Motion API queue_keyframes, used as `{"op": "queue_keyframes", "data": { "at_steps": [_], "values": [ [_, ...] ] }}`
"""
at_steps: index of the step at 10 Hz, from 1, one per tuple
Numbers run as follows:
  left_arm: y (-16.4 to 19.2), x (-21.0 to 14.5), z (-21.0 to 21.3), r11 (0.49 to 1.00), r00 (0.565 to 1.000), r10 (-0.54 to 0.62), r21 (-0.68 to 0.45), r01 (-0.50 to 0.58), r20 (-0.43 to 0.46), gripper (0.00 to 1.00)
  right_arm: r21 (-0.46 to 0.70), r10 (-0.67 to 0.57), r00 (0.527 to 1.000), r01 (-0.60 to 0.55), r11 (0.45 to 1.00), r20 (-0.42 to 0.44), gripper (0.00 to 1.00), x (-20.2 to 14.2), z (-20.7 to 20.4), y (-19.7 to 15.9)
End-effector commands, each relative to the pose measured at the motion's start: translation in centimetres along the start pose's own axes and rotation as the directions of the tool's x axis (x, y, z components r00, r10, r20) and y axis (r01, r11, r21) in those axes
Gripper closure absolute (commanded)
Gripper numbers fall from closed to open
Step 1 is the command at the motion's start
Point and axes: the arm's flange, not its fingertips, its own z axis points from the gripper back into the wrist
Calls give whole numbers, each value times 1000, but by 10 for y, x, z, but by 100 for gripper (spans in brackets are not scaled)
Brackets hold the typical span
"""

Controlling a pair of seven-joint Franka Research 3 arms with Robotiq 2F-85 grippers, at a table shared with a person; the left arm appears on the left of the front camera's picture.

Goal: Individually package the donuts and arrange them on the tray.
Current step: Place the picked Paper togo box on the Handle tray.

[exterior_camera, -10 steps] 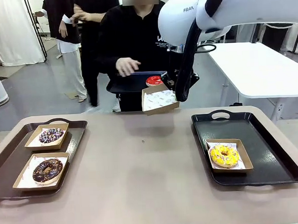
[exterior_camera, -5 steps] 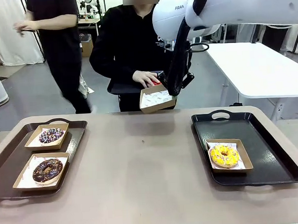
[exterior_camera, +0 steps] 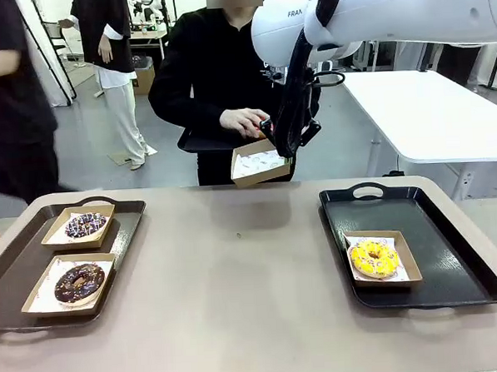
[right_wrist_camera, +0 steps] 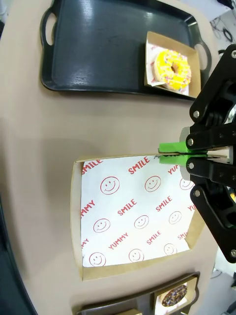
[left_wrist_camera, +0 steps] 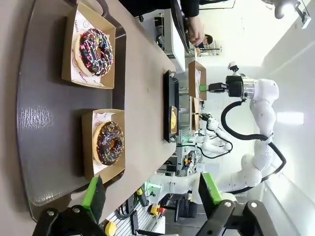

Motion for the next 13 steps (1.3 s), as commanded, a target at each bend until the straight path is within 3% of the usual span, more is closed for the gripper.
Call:
{"op": "queue_keyframes", "data": {
  "at_steps": [1, 13],
  "values": [
    [-1, -6, 0, 1000, 1000, -3, 6, 3, 5, 0, -3, -6, 1000, 6, 1000, 0, 100, -4, -1, -3],
    [-1, -6, 0, 1000, 1000, -3, 6, 3, 5, 0, -3, -6, 1000, 6, 1000, 0, 100, -4, -1, -3]
  ]
}}
